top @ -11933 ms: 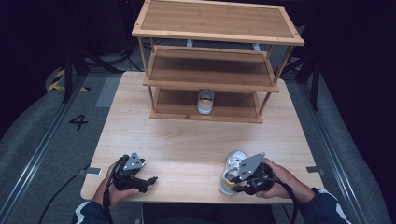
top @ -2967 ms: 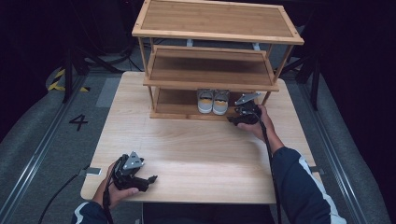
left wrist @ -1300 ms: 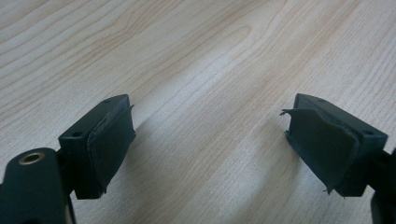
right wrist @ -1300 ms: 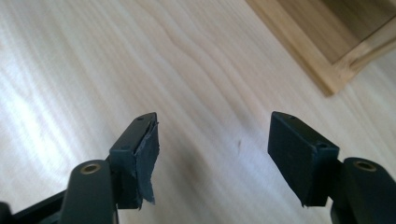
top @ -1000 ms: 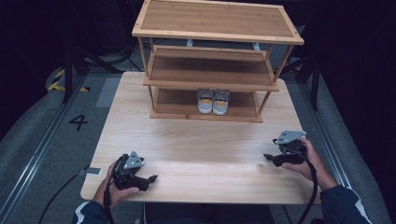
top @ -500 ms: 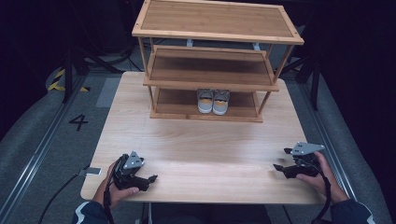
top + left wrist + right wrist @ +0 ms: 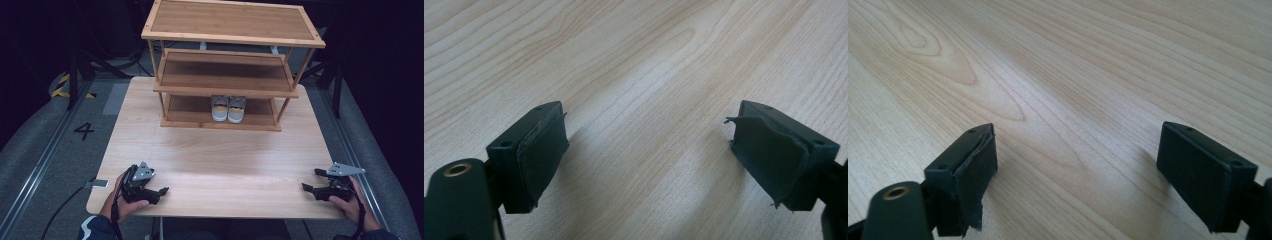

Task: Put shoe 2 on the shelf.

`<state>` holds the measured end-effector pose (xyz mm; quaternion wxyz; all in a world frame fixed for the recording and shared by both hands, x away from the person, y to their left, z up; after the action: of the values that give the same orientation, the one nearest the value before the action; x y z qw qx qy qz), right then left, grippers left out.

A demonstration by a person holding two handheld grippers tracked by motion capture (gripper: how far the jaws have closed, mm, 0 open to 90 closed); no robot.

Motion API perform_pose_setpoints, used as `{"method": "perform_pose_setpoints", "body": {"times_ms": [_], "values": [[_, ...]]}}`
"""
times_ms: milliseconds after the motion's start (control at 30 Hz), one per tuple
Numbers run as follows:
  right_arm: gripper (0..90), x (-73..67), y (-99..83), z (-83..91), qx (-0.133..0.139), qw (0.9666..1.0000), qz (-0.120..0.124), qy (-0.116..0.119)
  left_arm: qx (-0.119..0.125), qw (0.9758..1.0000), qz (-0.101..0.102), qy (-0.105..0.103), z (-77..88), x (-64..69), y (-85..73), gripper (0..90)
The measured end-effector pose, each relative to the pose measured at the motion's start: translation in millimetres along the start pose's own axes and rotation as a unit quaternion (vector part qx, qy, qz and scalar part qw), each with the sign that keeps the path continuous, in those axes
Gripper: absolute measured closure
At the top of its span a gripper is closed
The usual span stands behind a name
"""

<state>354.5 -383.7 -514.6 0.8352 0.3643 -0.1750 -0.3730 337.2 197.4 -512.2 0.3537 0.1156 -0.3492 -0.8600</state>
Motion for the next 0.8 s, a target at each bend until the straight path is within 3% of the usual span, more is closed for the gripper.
{"method": "perform_pose_setpoints", "body": {"times_ms": [800], "values": [[16.3, 0.4, -0.3, 0.2, 0.000, 0.9999, -0.007, -0.008, 0.000, 1.0000, 0.001, 0.001, -0.1, 0.2, 0.1, 14.7]]}}
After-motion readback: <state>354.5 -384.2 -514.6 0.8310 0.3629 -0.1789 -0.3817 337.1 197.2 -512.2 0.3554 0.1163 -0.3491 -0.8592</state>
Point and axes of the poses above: each handheld gripper's, and its own axes: z roughly backward along the jaws, y roughly out of its top, x roughly to its right, the point moved 4 cm from there along -z, roughly forward along the jaws, and after that the axes turned 2 degrees about z, right-handed, at the moved point
